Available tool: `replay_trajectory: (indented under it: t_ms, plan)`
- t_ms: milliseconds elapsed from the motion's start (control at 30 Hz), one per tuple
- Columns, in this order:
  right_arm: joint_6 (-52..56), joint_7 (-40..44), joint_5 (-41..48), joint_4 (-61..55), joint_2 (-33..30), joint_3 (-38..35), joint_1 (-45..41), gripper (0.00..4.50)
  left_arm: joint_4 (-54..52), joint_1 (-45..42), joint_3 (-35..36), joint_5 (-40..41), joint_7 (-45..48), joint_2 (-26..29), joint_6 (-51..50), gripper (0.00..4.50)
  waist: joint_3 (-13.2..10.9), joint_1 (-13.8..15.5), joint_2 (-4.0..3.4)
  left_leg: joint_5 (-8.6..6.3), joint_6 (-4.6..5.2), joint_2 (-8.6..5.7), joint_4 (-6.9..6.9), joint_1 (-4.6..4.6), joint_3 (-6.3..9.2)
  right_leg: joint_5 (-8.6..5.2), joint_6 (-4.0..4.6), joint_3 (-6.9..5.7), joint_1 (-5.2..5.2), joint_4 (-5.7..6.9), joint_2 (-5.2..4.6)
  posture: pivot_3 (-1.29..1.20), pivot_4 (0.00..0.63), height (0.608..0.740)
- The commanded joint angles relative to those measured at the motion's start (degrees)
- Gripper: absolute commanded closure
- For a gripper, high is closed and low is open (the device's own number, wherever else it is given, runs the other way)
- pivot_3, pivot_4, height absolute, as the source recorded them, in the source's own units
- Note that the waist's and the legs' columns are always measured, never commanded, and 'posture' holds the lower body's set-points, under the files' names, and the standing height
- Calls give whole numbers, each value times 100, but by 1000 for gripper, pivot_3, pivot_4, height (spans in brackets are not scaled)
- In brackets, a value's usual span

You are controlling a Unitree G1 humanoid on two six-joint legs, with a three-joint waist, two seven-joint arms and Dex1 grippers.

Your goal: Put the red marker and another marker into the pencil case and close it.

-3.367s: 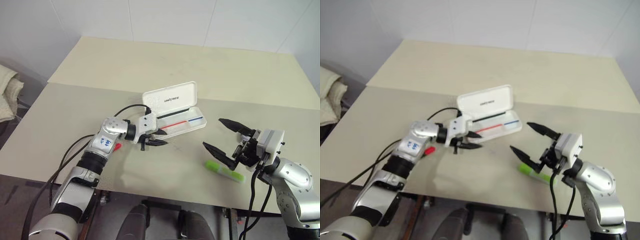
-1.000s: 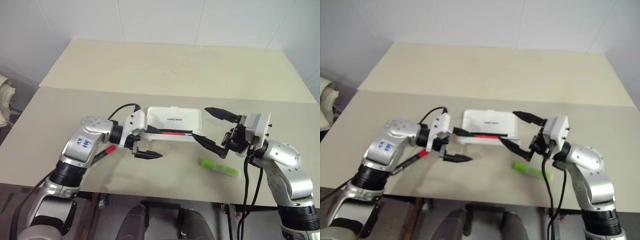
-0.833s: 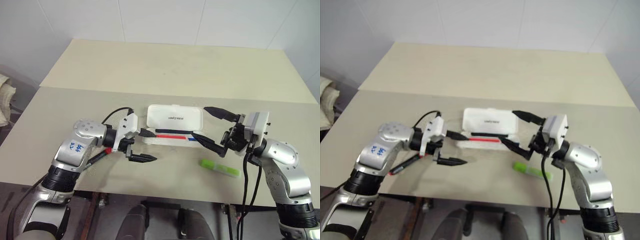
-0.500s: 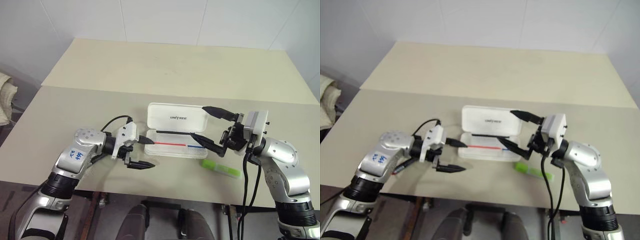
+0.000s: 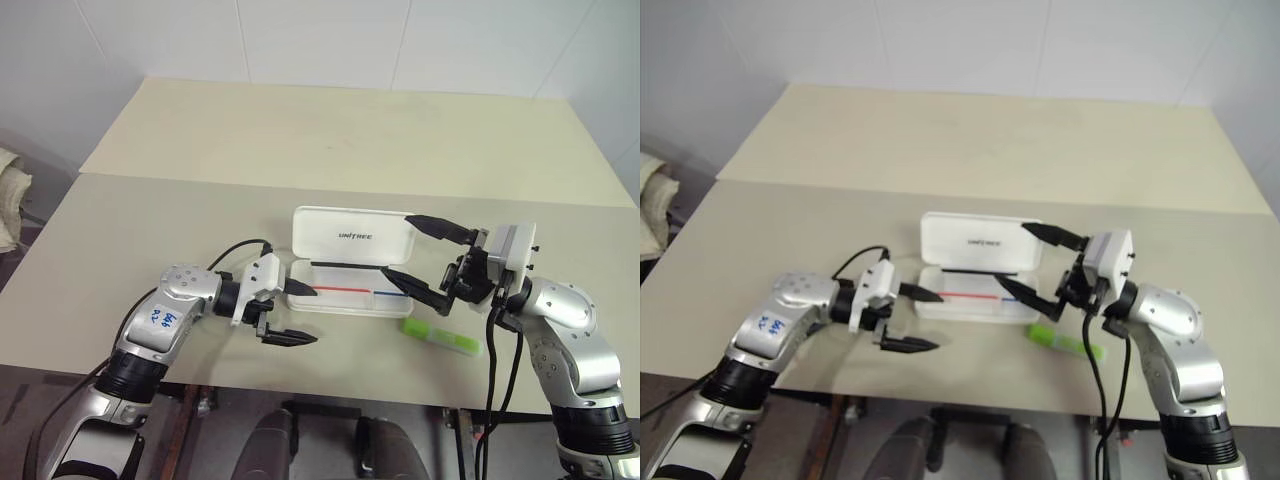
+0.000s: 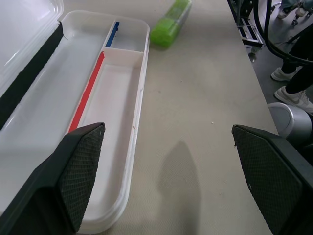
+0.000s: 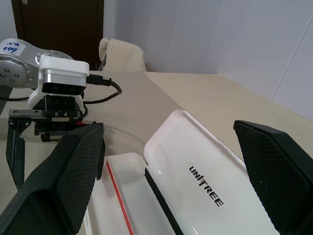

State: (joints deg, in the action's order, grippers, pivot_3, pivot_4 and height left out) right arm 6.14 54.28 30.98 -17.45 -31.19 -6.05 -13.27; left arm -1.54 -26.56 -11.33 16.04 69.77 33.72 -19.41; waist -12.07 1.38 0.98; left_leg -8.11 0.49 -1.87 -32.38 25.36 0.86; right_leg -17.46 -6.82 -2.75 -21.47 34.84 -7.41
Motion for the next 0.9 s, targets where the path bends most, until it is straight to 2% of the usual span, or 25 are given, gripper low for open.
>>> replay_trajectory:
  t_ms: [33, 167, 367, 500, 667, 767, 900]
  plan:
    - [-88, -4, 72, -94, 13, -74, -46, 0, -210, 70, 320, 305, -106, -28, -3, 134, 0, -3, 0, 0, 0, 0, 0, 0, 0, 0, 0, 0, 0, 0, 0, 0, 150, 740]
    - [-92, 15, 74, -49, 52, -29, -76, 0, -354, 170, 570, 557, -175, 13, -137, 134, 0, 0, 0, 0, 0, 1, 0, 0, 1, 0, 0, 0, 0, 0, 0, 0, 150, 740]
    - [-111, 145, 98, 143, 124, 90, -194, 0, -832, 598, 1437, 1198, -475, 201, -465, 134, 0, -20, 0, -1, 0, 4, 3, -1, 1, 0, 0, 1, -1, 0, 2, 0, 150, 740]
    - [-102, 270, 105, 306, 204, 196, -330, 0, -1301, 1109, 2240, 1638, -662, 563, -767, 134, 0, -38, 0, -2, -1, 5, 9, -2, -2, 0, 1, 5, -3, -3, 2, 0, 150, 740]
    - [-110, 426, 99, 530, 301, 282, -464, 0, -1599, 2015, 3286, 1805, -725, 1177, -960, 57, 0, -67, 0, -3, -3, 7, 24, -5, -4, -4, 7, 6, -8, -10, 3, 0, 150, 740]
    - [-122, 497, 99, 652, 344, 314, -543, 0, -1611, 2506, 3933, 1809, -824, 1314, -830, 57, 0, -67, 0, -4, -5, 8, 34, -5, -7, -31, 59, 9, -10, -21, 1, 0, 150, 740]
    - [-116, 556, 98, 743, 407, 343, -624, 0, -1313, 3015, 4476, 1744, -721, 1368, -566, 57, 0, -61, 0, -8, -7, 9, 40, -5, -8, -32, 61, 10, -11, -31, 1, 0, 150, 740]
